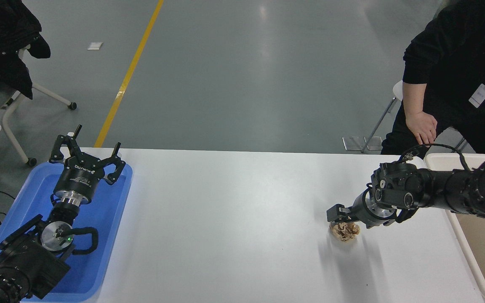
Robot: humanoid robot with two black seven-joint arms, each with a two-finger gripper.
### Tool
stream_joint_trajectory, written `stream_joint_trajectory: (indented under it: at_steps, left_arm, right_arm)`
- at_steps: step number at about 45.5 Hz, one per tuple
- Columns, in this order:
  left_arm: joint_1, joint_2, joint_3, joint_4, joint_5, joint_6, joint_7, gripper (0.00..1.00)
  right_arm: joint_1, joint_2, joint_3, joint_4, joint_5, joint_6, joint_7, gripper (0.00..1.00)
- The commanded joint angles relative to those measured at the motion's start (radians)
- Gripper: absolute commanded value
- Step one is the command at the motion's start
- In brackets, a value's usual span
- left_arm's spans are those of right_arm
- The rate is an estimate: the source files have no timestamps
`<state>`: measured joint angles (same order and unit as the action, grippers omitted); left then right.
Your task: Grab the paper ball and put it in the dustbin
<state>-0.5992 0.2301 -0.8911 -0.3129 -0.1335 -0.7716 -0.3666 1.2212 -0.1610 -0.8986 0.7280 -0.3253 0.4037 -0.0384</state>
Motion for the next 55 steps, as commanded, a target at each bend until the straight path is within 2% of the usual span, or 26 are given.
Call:
stream_joint_trajectory:
  at_steps: [1, 9, 20, 23, 25, 31, 36, 38, 39, 49, 55]
  left_arm:
    - [0.001, 0.000, 0.000, 0.000, 0.000, 0.000, 0.000, 1.00]
    - [0.001, 0.000, 0.000, 0.000, 0.000, 0.000, 0.000, 1.00]
    - [-0.001, 0.000, 0.000, 0.000, 0.000, 0.000, 0.001, 1.00]
    - [0.001, 0.000, 0.000, 0.000, 0.000, 0.000, 0.000, 1.00]
    - [0.001, 0.000, 0.000, 0.000, 0.000, 0.000, 0.000, 1.00]
    - [0.001, 0.000, 0.000, 0.000, 0.000, 0.000, 0.000, 1.00]
    - [0.001, 0.000, 0.000, 0.000, 0.000, 0.000, 0.000, 1.00]
    - [-0.001, 0.000, 0.000, 0.000, 0.000, 0.000, 0.001, 1.00]
    - [-0.001, 0.000, 0.000, 0.000, 0.000, 0.000, 0.000, 1.00]
    - [-0.001, 0.000, 0.000, 0.000, 0.000, 0.000, 0.001, 1.00]
    - [-0.001, 0.000, 0.000, 0.000, 0.000, 0.000, 0.000, 1.00]
  right_arm:
    - [-0.035, 0.011, 0.006, -0.035, 0.000, -0.019, 0.002, 1.00]
    - [-0.057, 0.024, 0.006, -0.058, 0.000, -0.045, 0.006, 0.96]
    - [-0.052, 0.038, 0.006, -0.058, -0.003, -0.083, 0.009, 0.76]
    - [-0.051, 0.038, 0.006, -0.055, -0.005, -0.082, 0.009, 0.66]
    - [-0.051, 0.038, 0.004, -0.051, -0.017, -0.082, 0.009, 0.56]
    - [-0.055, 0.040, 0.003, -0.042, -0.089, -0.082, 0.009, 0.34]
    - [-0.054, 0.043, 0.003, -0.039, -0.101, -0.080, 0.009, 0.24]
    - [-0.051, 0.047, 0.000, -0.038, -0.101, -0.072, 0.009, 0.12]
    - [-0.049, 0.049, -0.003, -0.035, -0.103, -0.069, 0.008, 0.01]
    - [0.027, 0.035, -0.028, 0.011, -0.101, -0.069, 0.008, 0.00]
    - [0.155, -0.040, -0.029, 0.122, -0.101, -0.068, 0.008, 0.00]
